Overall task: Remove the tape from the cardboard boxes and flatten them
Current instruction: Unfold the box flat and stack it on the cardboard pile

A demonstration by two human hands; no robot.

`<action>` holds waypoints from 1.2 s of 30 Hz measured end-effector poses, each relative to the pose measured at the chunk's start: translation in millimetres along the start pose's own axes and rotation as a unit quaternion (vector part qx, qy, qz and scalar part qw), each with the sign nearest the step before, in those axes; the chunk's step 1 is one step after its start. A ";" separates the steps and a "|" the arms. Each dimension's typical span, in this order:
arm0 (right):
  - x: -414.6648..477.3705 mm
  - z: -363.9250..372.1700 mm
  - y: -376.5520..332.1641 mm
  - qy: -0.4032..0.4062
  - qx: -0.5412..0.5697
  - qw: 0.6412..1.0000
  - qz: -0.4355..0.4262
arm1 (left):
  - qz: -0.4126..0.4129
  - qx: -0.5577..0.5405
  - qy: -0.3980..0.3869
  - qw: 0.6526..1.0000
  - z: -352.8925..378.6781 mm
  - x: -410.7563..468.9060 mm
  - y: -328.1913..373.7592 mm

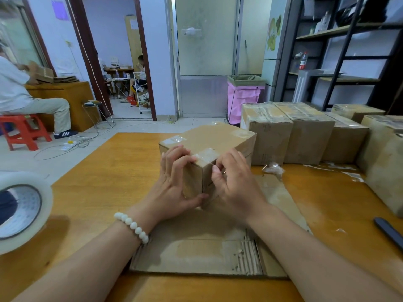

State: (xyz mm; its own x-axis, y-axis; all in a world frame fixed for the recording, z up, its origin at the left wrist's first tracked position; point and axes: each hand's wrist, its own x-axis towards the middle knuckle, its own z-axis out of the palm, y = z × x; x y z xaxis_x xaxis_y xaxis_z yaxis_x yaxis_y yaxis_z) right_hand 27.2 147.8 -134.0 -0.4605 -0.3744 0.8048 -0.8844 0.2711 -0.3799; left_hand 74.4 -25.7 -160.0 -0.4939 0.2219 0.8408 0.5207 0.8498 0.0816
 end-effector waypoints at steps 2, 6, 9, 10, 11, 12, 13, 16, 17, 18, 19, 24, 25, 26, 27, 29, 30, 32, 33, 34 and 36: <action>-0.7 -3.0 -0.7 -0.008 0.018 1.000 0.011 | 0.003 -0.003 0.000 1.000 -0.5 -0.6 -1.1; -1.9 -12.3 -7.5 -0.015 0.062 0.996 0.062 | 0.014 -0.012 -0.014 1.000 -1.4 -0.8 -1.9; 4.2 -18.0 -13.4 0.019 0.060 0.995 0.081 | 0.033 -0.002 -0.024 0.999 -1.9 0.5 0.2; 7.0 -18.4 -13.9 0.014 0.041 0.995 0.086 | 0.042 0.002 -0.023 0.999 -2.2 0.9 1.2; 9.6 -19.0 -14.8 -0.005 0.024 0.995 0.097 | 0.048 0.006 -0.022 0.999 -2.3 1.6 2.2; 11.8 -19.6 -14.6 -0.028 0.017 0.993 0.110 | 0.052 0.008 -0.021 0.998 -2.3 2.1 3.1; 13.3 -21.1 -14.3 -0.048 0.021 0.991 0.120 | 0.054 0.011 -0.019 0.998 -2.0 2.4 3.9; 16.5 -28.1 -13.7 -0.069 0.052 0.986 0.142 | 0.061 0.020 -0.010 0.998 -0.2 1.1 3.9; 17.3 -29.8 -14.4 -0.072 0.056 0.985 0.144 | 0.064 0.022 -0.008 0.998 0.6 0.1 3.3; 18.0 -30.9 -16.0 -0.071 0.056 0.986 0.141 | 0.066 0.024 -0.006 0.997 1.2 -0.6 2.6; 18.4 -30.9 -18.2 -0.068 0.054 0.987 0.137 | 0.068 0.026 -0.005 0.997 1.9 -1.4 1.8; 22.3 -33.9 -29.4 -0.089 0.001 0.989 0.118 | 0.070 0.038 -0.001 0.997 5.6 -2.3 1.1; 23.0 -35.3 -31.4 -0.096 -0.016 0.989 0.112 | 0.072 0.040 0.000 0.997 6.0 -2.2 1.6; 23.6 -36.4 -33.6 -0.103 -0.035 0.988 0.108 | 0.075 0.045 0.001 0.996 6.3 -1.9 2.0; 24.3 -37.6 -35.8 -0.110 -0.056 0.987 0.106 | 0.082 0.053 0.001 0.995 6.5 -1.6 2.2; 25.6 -40.3 -40.0 -0.130 -0.095 0.981 0.104 | 0.099 0.071 0.002 0.993 6.6 -0.9 2.1; 26.5 -42.2 -41.8 -0.143 -0.110 0.978 0.101 | 0.106 0.077 0.002 0.991 6.7 -0.4 2.0; 27.9 -46.1 -45.1 -0.164 -0.131 0.973 0.096 | 0.118 0.087 0.004 0.989 7.3 0.4 2.2; 28.3 -47.4 -46.5 -0.173 -0.139 0.970 0.096 | 0.122 0.092 0.004 0.988 7.7 0.9 2.6; 28.5 -47.8 -47.2 -0.181 -0.149 0.967 0.098 | 0.125 0.097 0.004 0.987 7.9 1.4 3.0; 28.0 -46.4 -46.6 -0.193 -0.172 0.960 0.107 | 0.126 0.096 0.006 0.987 7.8 2.4 3.8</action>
State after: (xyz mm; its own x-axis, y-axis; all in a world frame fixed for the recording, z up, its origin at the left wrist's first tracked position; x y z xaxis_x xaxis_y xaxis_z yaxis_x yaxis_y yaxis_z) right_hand 59.1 165.8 -72.6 -0.6808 -0.5611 0.4708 -0.7203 0.6296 -0.2911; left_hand 69.7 -18.1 -161.8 -0.3559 0.4329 0.8282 0.4834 0.8437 -0.2333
